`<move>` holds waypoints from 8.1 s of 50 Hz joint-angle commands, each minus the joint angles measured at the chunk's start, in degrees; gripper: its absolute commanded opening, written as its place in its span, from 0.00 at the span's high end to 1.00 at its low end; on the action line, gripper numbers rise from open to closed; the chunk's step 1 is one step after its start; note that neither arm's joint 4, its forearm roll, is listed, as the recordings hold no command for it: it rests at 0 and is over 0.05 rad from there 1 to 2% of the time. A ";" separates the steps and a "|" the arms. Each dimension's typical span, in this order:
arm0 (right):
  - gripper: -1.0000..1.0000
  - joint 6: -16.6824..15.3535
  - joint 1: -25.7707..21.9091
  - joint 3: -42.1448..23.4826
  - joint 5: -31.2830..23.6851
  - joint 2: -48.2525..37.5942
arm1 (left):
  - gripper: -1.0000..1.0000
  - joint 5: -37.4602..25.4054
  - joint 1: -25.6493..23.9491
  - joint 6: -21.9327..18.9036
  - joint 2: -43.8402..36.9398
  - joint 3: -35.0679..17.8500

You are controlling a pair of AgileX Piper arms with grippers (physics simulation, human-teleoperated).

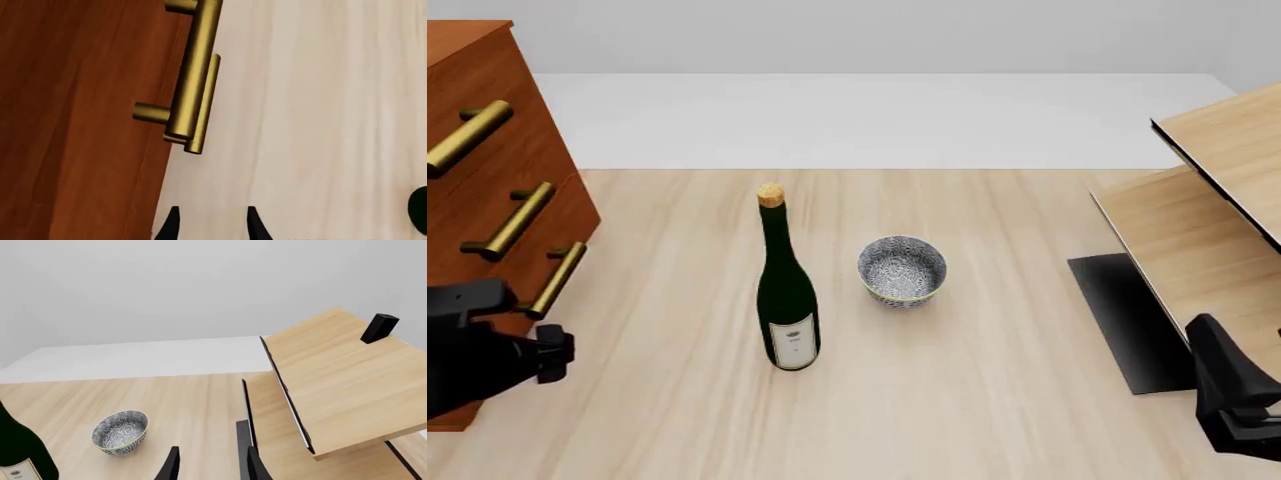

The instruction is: Close the bottom drawer of the cabinet and open the top drawer.

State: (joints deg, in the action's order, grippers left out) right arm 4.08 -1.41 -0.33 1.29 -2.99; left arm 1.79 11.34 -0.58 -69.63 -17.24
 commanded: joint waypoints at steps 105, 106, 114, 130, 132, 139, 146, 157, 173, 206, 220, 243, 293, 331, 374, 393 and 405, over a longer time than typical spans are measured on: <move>0.00 0.73 -0.57 -0.20 -1.14 1.05 | 0.00 -6.55 -20.78 -36.83 15.11 -19.10; 0.00 0.74 -0.56 -0.21 -1.16 1.08 | 0.00 -6.17 -20.66 -38.00 15.15 -18.81; 0.00 0.77 -0.48 -0.17 -0.91 0.85 | 0.00 -6.04 -20.14 -41.93 14.28 -18.91; 0.00 0.87 -0.54 -0.16 -0.74 0.67 | 0.00 -6.48 -16.37 -50.39 14.78 -17.85; 0.00 0.83 -0.59 -0.14 -0.70 0.63 | 0.00 -5.55 -15.69 -53.28 14.88 -16.69; 0.00 0.88 -0.65 -0.14 -0.77 0.71 | 0.00 -4.66 -14.58 -57.74 15.69 -15.85; 0.00 0.89 -0.66 -0.16 -0.87 0.80 | 0.00 -3.22 -14.20 -61.81 15.91 -15.03; 0.00 0.97 -0.58 -0.18 -0.95 0.83 | 0.00 0.87 -13.14 -67.60 17.52 -12.31; 0.00 0.89 -0.77 -0.19 -1.43 1.27 | 0.00 3.17 -11.48 -72.70 17.82 -12.49; 0.00 1.00 -0.67 -0.11 -0.21 0.09 | 0.00 8.32 -6.84 -81.22 17.78 -10.97; 0.00 1.03 -0.58 -0.15 -0.45 0.31 | 0.00 10.64 -3.51 -81.15 15.61 -10.88; 0.00 1.05 -0.51 -0.14 -1.15 1.01 | 0.00 17.18 1.12 -82.18 9.49 -9.59; 0.00 0.76 -0.72 -0.03 -0.52 0.51 | 0.00 24.60 6.63 -87.30 4.69 -11.52; 0.00 0.98 -0.68 -0.06 -0.64 0.61 | 1.00 24.99 4.43 -87.72 3.61 -13.29; 0.00 1.24 -0.88 -0.36 -1.90 1.79 | 1.00 26.85 -3.72 -89.87 4.48 -12.10; 0.00 1.42 -0.82 -0.31 -1.64 1.59 | 1.00 27.24 -6.65 -89.91 3.38 -12.98; 0.00 1.72 -0.80 -0.35 -1.65 1.55 | 1.00 26.89 -8.33 -90.01 3.08 -13.59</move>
State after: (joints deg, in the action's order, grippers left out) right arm 5.60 -2.21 -0.66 -0.37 -1.40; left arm 27.80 6.83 -90.13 -64.03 -27.88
